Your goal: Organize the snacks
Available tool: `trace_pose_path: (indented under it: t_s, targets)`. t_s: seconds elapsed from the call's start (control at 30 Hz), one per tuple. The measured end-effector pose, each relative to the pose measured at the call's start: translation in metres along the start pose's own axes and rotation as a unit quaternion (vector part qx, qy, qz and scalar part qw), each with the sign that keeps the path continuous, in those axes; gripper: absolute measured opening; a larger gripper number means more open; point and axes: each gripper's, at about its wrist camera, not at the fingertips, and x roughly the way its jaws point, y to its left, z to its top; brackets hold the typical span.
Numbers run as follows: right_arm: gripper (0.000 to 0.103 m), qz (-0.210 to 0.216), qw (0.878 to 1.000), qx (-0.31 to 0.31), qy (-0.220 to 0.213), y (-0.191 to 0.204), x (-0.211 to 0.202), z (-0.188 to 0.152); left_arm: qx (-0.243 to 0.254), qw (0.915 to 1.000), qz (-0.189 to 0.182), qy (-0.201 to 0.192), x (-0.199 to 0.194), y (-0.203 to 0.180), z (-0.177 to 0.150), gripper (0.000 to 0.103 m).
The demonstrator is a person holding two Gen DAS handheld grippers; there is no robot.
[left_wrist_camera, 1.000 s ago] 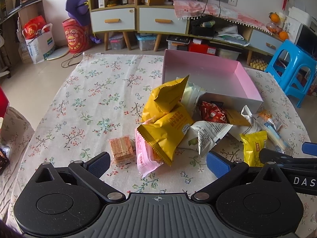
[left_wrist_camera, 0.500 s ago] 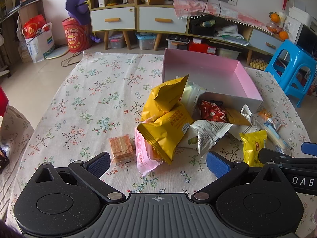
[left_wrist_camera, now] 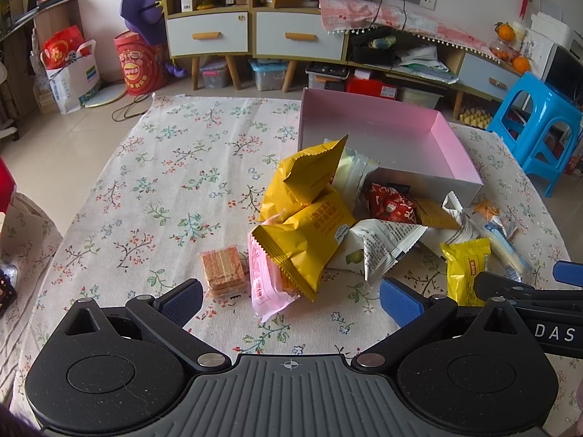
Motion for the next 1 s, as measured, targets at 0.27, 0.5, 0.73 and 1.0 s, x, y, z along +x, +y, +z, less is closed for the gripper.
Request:
trace_pose_path:
  t_s: [0.27, 0.5, 0.73, 1.0]
  targets:
    - [0.093, -0.001, 1.000, -0.001, 0.000, 0.001, 0.000, 0.001, 0.000, 1.0000, 0.001, 0.001, 0.000, 0.000, -0.001, 0.103]
    - [0.093, -0.001, 1.000, -0.001, 0.001, 0.001, 0.000, 0.000, 0.000, 1.0000, 0.000, 0.004, 0.001, 0.000, -0.006, 0.103]
    - [0.093, -0.001, 1.000, -0.002, 0.003, 0.001, 0.000, 0.001, 0.002, 0.9999, -0.001, 0.010, 0.003, 0.001, -0.004, 0.103]
    - [0.093, -0.013, 1.000, 0.005, -0.018, -0.013, 0.000, 0.014, 0.009, 0.9996, -0.005, -0.026, -0.003, 0.009, 0.007, 0.103]
